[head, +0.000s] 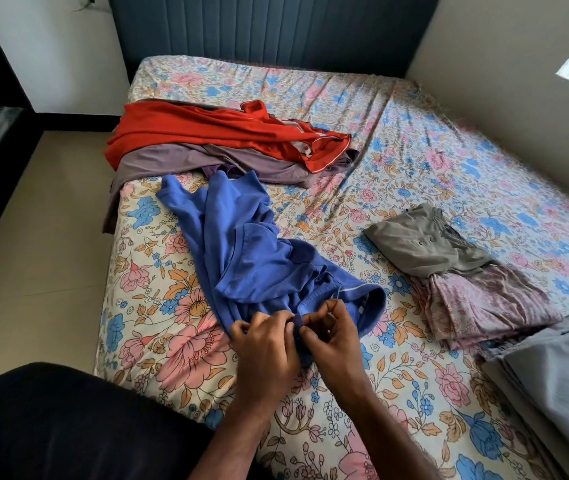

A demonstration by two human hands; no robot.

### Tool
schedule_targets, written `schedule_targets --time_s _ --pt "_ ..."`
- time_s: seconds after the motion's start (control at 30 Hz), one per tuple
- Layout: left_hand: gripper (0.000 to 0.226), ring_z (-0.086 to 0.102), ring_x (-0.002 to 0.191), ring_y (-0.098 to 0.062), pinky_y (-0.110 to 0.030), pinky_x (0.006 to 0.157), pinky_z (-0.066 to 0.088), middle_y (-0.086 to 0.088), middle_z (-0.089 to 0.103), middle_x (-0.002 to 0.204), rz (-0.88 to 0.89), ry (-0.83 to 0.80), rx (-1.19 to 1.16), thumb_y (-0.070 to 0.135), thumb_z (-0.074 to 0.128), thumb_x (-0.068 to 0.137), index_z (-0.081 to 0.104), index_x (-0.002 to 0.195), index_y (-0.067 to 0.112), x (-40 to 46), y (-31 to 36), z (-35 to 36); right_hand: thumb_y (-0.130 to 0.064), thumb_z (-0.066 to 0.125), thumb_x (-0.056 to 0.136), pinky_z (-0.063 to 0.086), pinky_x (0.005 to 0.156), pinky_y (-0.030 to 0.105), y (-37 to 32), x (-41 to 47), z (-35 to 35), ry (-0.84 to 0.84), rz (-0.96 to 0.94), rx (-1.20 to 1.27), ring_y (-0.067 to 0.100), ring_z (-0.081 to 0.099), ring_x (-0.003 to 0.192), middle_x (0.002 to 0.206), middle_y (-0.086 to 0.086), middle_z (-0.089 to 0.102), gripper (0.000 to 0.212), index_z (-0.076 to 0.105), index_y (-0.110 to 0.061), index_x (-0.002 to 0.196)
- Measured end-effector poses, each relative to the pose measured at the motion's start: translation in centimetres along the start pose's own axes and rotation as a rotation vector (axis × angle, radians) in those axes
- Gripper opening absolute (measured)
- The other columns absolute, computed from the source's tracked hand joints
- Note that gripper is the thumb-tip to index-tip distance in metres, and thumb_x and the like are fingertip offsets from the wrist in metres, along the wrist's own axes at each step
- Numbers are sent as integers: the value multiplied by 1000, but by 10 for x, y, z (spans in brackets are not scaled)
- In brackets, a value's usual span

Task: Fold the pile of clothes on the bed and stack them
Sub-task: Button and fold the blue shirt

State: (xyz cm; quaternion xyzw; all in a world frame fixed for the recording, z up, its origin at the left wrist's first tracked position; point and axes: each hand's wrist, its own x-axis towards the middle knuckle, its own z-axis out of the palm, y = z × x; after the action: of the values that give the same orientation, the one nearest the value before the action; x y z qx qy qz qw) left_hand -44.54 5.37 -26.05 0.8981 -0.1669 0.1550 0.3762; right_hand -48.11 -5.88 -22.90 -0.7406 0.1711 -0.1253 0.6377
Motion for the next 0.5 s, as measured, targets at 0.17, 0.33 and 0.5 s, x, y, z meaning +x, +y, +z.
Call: schedule_targets --time_s 0.17,0.33,0.5 --pt "28 59 90 -14 -40 84 30 11 69 96 82 11 -7 28 41 101 66 108 20 -3 -2 2 1 78 83 61 67 32 -3 -5 7 214 -28 -89 18 72 74 82 2 70 27 57 -15 85" --pt "21 55 98 -7 -34 88 26 17 66 102 106 31 -90 28 57 96 60 116 25 -6 -7 4 -2 80 83 59 63 28 -5 0 5 210 -38 -131 17 68 68 77 1 70 20 62 -12 82" --pt "20 57 91 4 -42 92 36 19 63 94 -129 48 -348 47 57 89 60 105 35 -4 -8 4 -2 76 86 62 69 40 -1 5 4 168 -28 -64 27 70 74 81 8 71 17 61 -10 85"
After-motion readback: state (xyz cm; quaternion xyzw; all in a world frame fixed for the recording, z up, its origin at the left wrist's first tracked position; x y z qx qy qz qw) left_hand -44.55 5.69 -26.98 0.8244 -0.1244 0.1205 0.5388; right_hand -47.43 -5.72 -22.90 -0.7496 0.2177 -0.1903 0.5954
